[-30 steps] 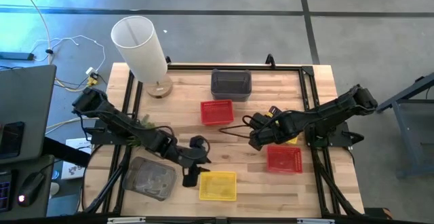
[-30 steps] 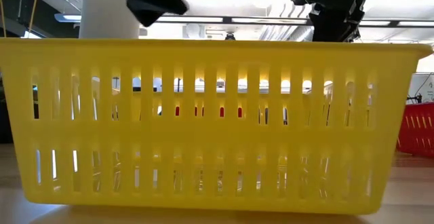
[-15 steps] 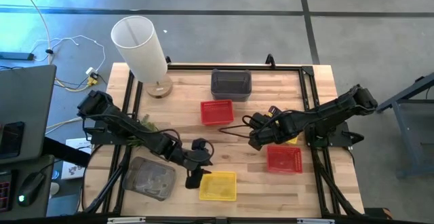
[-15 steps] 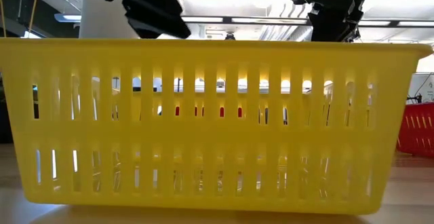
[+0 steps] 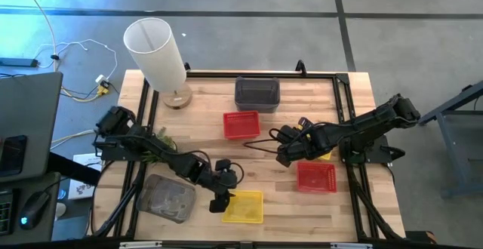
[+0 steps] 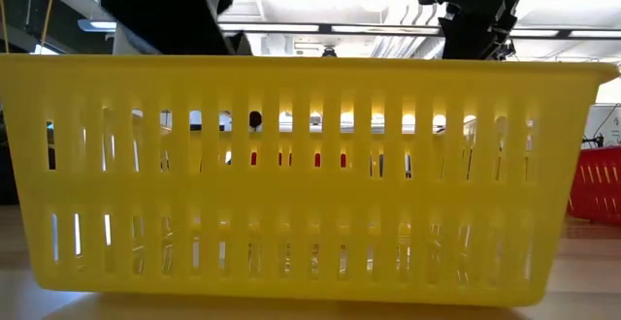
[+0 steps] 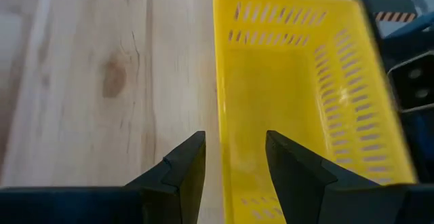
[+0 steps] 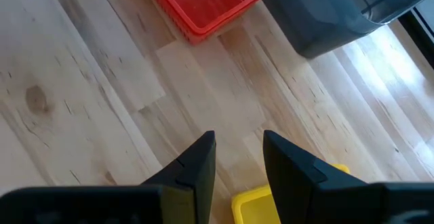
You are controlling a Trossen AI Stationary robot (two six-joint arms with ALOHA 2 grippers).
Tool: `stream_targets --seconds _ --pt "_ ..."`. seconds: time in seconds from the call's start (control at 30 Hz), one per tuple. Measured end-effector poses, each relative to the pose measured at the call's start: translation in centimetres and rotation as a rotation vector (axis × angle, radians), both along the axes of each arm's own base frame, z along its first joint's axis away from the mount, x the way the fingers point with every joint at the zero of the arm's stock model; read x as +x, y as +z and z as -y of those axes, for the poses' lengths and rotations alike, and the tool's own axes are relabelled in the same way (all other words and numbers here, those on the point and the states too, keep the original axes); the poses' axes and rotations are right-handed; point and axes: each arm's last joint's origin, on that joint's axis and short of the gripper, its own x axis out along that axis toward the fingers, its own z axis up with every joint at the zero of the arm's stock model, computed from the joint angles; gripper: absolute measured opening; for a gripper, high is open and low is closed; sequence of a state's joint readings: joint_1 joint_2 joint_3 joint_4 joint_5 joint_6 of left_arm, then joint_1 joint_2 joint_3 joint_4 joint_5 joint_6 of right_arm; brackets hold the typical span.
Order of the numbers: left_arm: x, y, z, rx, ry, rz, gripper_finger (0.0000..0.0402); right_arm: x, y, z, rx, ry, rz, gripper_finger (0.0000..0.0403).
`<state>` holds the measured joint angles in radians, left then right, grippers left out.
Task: Stack baskets by color
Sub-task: Stack the yellow bin on the stacked yellow bins
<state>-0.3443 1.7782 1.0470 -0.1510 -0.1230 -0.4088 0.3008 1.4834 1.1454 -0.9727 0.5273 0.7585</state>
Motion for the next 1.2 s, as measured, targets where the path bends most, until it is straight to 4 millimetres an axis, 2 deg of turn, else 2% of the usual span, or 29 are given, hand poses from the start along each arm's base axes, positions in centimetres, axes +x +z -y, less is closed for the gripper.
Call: stream_targets --seconds 0.2,0.37,0.47,0.73,0.93,1.2 --pt "0.2 -2.0 0.1 0.014 0.004 -0.064 0.014 0.0 0.0 0.0 -0.017 -0.005 0.008 0.011" --pt "0.3 -2.8 0.1 0.011 -0.004 -0.093 0.0134 0.1 0.0 0.0 -0.017 -0.005 0.01 0.011" --pt "0.3 -2.8 0.1 -0.01 -0.018 -0.096 0.0111 0.1 0.0 0.0 -0.015 -0.005 0.011 0.011" --pt "0.5 -2.8 -0.3 -0.001 -0.064 -0.098 0.0008 0.6 0.1 -0.3 0.048 0.023 0.048 0.011" --pt "0.9 -2.4 -1.9 -0.009 -0.091 -0.098 0.0005 1.6 0.4 -0.9 0.109 0.172 0.095 0.011" --pt "1.2 -1.0 -4.4 0.047 -0.042 -0.099 0.0001 2.5 1.0 -1.4 0.178 0.295 0.175 0.011"
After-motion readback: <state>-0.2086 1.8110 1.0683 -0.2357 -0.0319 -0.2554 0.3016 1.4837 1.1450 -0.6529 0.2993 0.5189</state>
